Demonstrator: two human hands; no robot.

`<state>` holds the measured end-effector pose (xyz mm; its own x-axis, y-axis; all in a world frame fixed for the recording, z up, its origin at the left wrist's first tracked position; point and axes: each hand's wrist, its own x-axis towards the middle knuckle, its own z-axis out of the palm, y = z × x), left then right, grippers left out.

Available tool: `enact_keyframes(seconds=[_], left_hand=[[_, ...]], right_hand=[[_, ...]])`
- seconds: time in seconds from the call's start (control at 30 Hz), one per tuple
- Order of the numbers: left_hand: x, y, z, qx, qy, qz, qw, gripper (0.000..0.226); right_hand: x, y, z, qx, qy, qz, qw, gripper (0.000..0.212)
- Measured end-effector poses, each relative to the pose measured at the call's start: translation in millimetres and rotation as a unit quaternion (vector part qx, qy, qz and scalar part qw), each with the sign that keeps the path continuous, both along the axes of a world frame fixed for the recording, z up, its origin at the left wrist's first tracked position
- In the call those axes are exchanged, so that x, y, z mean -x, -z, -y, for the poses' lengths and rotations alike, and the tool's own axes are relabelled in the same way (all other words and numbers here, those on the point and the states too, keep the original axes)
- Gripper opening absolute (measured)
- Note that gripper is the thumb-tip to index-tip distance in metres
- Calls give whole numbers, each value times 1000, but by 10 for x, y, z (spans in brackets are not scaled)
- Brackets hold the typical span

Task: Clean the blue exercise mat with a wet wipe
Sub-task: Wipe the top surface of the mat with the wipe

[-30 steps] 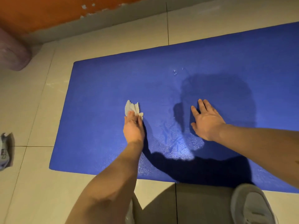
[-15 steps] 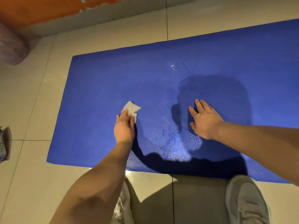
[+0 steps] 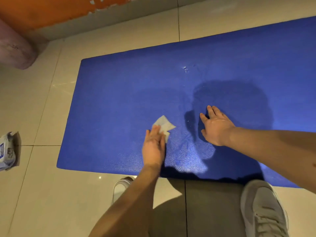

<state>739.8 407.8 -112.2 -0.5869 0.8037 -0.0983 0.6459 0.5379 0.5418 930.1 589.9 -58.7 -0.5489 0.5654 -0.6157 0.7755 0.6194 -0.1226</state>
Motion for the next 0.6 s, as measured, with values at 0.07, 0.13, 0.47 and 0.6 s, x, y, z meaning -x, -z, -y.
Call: enact_keyframes(seconds=[0.07, 0.13, 0.47, 0.6], left_hand=[[277, -74, 95, 33, -105, 8, 994, 41], [418, -135, 167, 54, -171, 16, 984, 46], [-656, 30, 403, -9, 14, 49, 999, 34], [-316, -116, 533, 3, -33, 5, 999, 30]], right_hand=[[-53, -2, 20, 0, -9, 1, 1000, 73], [-97, 0, 37, -1, -12, 3, 1000, 73], [-51, 68, 258, 15, -10, -4, 1000, 81], [-64, 36, 343, 10, -31, -5, 999, 79]])
